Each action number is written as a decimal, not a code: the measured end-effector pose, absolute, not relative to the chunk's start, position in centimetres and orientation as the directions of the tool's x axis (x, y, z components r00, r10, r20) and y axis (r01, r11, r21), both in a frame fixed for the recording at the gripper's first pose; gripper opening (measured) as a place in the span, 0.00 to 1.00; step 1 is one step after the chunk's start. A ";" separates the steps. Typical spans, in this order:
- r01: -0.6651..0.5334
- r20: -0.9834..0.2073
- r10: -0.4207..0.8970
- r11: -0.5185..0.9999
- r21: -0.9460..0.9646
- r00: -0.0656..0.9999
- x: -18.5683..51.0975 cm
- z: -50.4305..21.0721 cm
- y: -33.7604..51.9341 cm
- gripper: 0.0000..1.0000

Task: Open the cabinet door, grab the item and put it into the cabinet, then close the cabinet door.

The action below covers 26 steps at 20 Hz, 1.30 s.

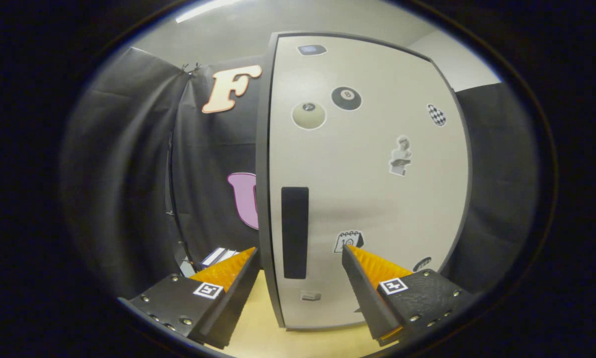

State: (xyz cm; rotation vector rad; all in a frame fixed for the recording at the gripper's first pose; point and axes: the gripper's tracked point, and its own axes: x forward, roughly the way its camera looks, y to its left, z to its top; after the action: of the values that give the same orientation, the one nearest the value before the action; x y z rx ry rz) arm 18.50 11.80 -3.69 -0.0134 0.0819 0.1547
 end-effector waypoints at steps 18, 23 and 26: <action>-0.118 -0.093 0.125 0.990 0.077 0.988 22.1 -4.4 12.7 0.18; -0.130 -0.082 0.134 0.990 0.055 0.988 19.4 -3.9 12.3 0.18; -0.114 -0.081 0.118 0.992 0.049 0.990 16.9 -3.7 11.2 0.18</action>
State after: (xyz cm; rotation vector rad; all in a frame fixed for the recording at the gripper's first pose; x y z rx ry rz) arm 16.94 11.21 -3.66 0.0446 0.0837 0.1166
